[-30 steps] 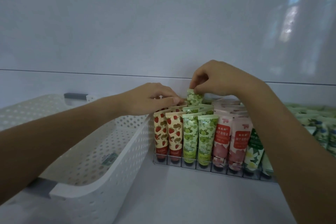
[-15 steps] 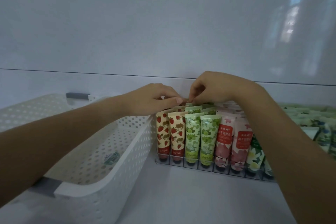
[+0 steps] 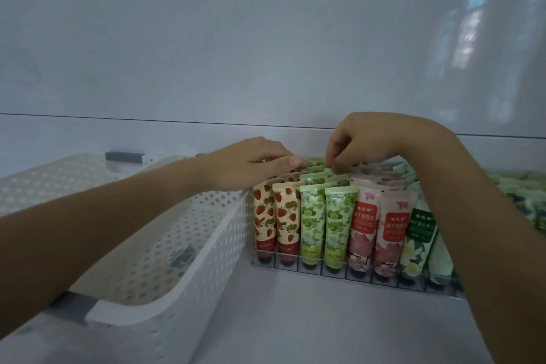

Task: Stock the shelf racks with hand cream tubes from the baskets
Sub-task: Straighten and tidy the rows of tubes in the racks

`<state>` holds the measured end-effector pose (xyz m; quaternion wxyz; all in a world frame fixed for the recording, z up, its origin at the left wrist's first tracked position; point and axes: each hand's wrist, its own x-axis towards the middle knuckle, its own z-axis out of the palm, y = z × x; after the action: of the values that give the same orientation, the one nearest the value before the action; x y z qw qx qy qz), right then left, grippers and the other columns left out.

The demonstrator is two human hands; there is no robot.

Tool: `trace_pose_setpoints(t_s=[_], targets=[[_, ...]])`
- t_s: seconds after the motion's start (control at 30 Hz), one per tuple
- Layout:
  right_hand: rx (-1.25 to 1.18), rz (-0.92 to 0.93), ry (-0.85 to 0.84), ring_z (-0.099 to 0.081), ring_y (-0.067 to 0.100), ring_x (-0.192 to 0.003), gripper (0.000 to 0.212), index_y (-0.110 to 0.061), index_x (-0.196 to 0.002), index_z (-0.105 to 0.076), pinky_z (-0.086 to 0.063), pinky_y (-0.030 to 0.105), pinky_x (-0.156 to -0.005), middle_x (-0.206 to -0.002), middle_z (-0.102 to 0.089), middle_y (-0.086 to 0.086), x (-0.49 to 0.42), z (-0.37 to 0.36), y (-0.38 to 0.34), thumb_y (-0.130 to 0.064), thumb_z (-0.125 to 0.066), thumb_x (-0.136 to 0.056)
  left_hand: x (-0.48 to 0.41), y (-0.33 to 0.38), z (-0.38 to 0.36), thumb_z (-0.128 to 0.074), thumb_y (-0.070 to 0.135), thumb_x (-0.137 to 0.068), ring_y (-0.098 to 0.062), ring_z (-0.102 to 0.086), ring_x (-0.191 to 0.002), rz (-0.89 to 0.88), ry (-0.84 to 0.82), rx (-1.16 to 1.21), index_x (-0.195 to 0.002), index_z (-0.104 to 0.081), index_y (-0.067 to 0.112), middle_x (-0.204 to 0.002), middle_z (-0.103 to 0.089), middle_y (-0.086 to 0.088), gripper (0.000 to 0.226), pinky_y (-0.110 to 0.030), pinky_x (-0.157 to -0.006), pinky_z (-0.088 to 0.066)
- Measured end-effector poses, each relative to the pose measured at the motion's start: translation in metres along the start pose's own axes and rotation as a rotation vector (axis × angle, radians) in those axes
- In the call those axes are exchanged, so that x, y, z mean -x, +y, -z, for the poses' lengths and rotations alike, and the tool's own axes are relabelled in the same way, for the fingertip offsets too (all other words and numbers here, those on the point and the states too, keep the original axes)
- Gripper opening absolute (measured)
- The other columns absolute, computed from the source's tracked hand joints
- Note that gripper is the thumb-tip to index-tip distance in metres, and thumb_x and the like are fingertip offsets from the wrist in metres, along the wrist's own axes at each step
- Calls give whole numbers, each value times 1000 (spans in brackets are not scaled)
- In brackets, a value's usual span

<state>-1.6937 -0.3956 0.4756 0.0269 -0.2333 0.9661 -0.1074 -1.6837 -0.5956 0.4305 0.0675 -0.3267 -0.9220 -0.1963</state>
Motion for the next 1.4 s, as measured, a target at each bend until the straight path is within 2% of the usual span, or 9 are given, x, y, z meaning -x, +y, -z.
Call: trace_pose_setpoints(t_s=[0.13, 0.23, 0.43, 0.7, 0.83, 1.0, 1.1, 1.2, 1.4], targets=[[-21, 47, 76, -57, 5, -74, 19, -32, -70, -67, -45, 24, -72, -78, -64, -13, 2, 2, -2, -17, -65, -82, -1, 0, 0, -26, 57, -83, -13, -56, -100, -11, -5, -5, -119, -62, 18, -107, -62, -3, 64, -22, -87, -42], [-6, 28, 19, -61, 10, -82, 13, -31, -73, -69, -48, 28, -78, -84, -68, -9, 3, 2, -4, -19, -68, -80, 0, 1, 0, -25, 57, -82, -13, -56, -102, -6, -3, -6, -118, -62, 15, -109, -62, -3, 67, -19, -88, -40], [-2, 9, 27, -54, 4, -69, 21, -25, -72, -62, -42, 21, -63, -72, -61, -11, -2, -4, -2, -6, -66, -79, -2, 0, -1, -25, 55, -83, -17, -56, -102, -10, 3, -6, -117, -62, 10, -109, -61, -7, 66, -19, -85, -40], [-14, 48, 20, -55, 3, -70, 24, -27, -74, -62, -42, 21, -63, -73, -61, -12, -2, -4, -2, -4, -65, -80, -2, 0, -1, -27, 54, -84, -6, -54, -100, -24, 13, 12, -121, -61, 19, -110, -61, 3, 61, -12, -84, -39], [23, 32, 10, -54, 6, -70, 28, -27, -70, -60, -44, 24, -69, -72, -58, -11, -4, -5, -5, -1, -62, -80, -4, -2, -1, -27, 50, -89, -26, -56, -95, -71, -1, -23, -105, -62, -2, -102, -61, -20, 65, -20, -78, -39], [-21, 52, 52, -54, 4, -72, 17, -27, -76, -64, -43, 22, -67, -77, -60, -11, -3, -2, -1, -10, -67, -79, -7, 4, 12, -35, 56, -84, 1, -56, -101, 24, -23, -14, -112, -62, 31, -105, -59, 21, 46, -16, -85, -43], [-131, 125, 223, -54, 1, -75, 12, -25, -83, -65, -40, 13, -66, -86, -62, -10, -5, 2, 1, -13, -64, -84, -12, 2, 30, -45, 36, -93, -1, -59, -94, 59, 48, -72, -104, -62, 31, -100, -62, 19, 20, -18, -84, -45], [-145, 183, 348, -55, 4, -84, 17, -24, -92, -68, -39, 12, -68, -96, -63, -8, -13, -3, -5, -12, -57, -89, -17, -7, 40, -49, 19, -94, -7, -59, -91, 151, 97, -187, -107, -64, 21, -106, -65, 5, 20, -15, -76, -42], [-54, 163, 240, -58, 11, -102, 27, -21, -109, -68, -42, 19, -84, -115, -65, -3, -27, -25, -23, -9, -52, -90, -22, -12, 29, -54, 9, -88, -3, -56, -87, 192, 52, -242, -110, -66, 15, -104, -68, 3, 25, -7, -76, -40]])
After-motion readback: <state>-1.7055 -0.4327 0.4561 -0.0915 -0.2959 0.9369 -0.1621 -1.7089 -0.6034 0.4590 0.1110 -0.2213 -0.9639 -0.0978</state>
